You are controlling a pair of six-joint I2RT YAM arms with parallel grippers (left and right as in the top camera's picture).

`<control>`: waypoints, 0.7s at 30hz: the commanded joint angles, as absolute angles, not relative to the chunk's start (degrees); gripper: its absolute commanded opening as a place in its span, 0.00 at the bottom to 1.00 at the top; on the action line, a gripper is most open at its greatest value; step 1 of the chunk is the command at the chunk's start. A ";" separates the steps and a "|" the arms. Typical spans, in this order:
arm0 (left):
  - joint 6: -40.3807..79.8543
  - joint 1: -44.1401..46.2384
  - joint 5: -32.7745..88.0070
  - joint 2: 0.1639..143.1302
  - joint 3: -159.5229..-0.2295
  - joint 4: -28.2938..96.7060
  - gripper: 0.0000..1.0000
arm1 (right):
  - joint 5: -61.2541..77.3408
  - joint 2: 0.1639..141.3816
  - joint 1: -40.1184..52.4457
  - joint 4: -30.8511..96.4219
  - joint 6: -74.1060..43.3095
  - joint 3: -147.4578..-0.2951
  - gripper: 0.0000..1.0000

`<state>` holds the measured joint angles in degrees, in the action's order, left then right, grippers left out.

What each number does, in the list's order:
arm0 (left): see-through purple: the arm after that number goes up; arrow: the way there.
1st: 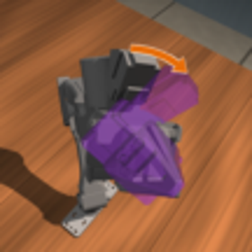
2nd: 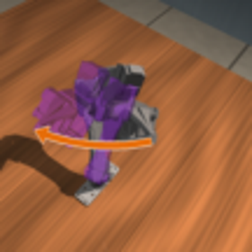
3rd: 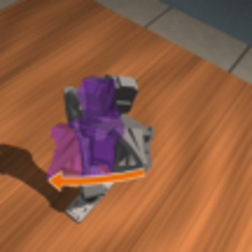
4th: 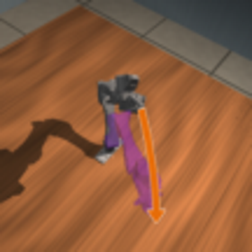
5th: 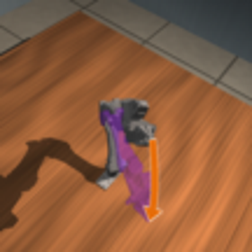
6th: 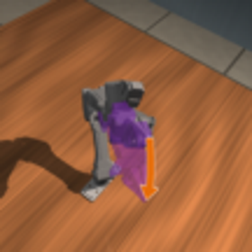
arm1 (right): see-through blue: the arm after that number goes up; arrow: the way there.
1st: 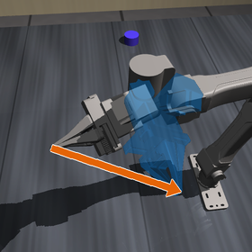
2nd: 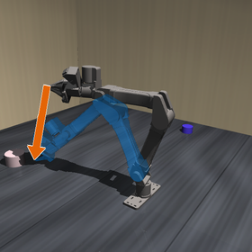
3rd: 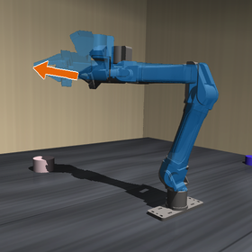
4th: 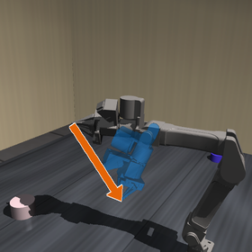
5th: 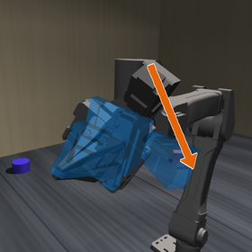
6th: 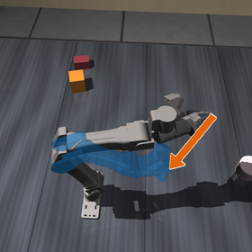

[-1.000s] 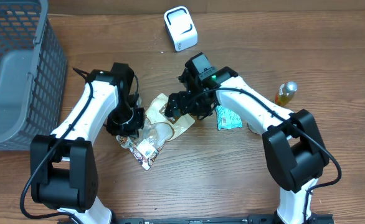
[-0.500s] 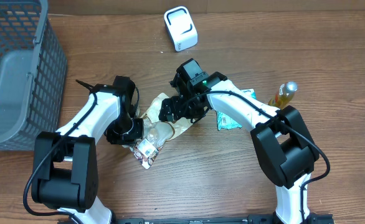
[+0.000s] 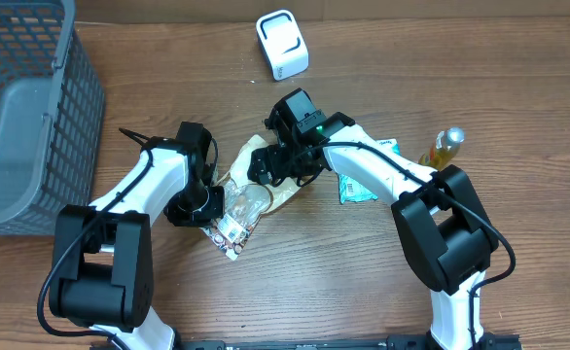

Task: Scan the item barcode

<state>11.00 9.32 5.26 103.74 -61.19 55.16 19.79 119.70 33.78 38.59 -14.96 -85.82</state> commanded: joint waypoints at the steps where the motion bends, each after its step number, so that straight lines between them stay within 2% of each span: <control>1: 12.05 9.34 4.43 104.51 -60.47 54.52 0.04 | 19.16 119.83 33.82 39.31 -14.57 -85.45 0.93; 8: 12.08 9.34 4.45 104.51 -60.47 54.41 0.04 | 21.61 119.92 33.80 39.09 -14.68 -84.75 0.93; 10: 12.10 9.34 4.45 104.51 -60.47 54.26 0.04 | 22.17 119.81 33.36 38.41 -14.68 -85.93 0.89; 16: 12.08 9.34 4.45 104.51 -60.47 53.98 0.04 | 22.37 117.51 32.23 45.45 -12.08 -93.58 0.86; 21: 12.51 9.39 4.45 104.51 -60.47 53.87 0.05 | 20.99 117.47 33.67 45.87 -11.49 -94.32 0.87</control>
<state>11.14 9.32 5.23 103.74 -61.10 54.15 21.58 119.26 32.53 45.78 -12.84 -93.23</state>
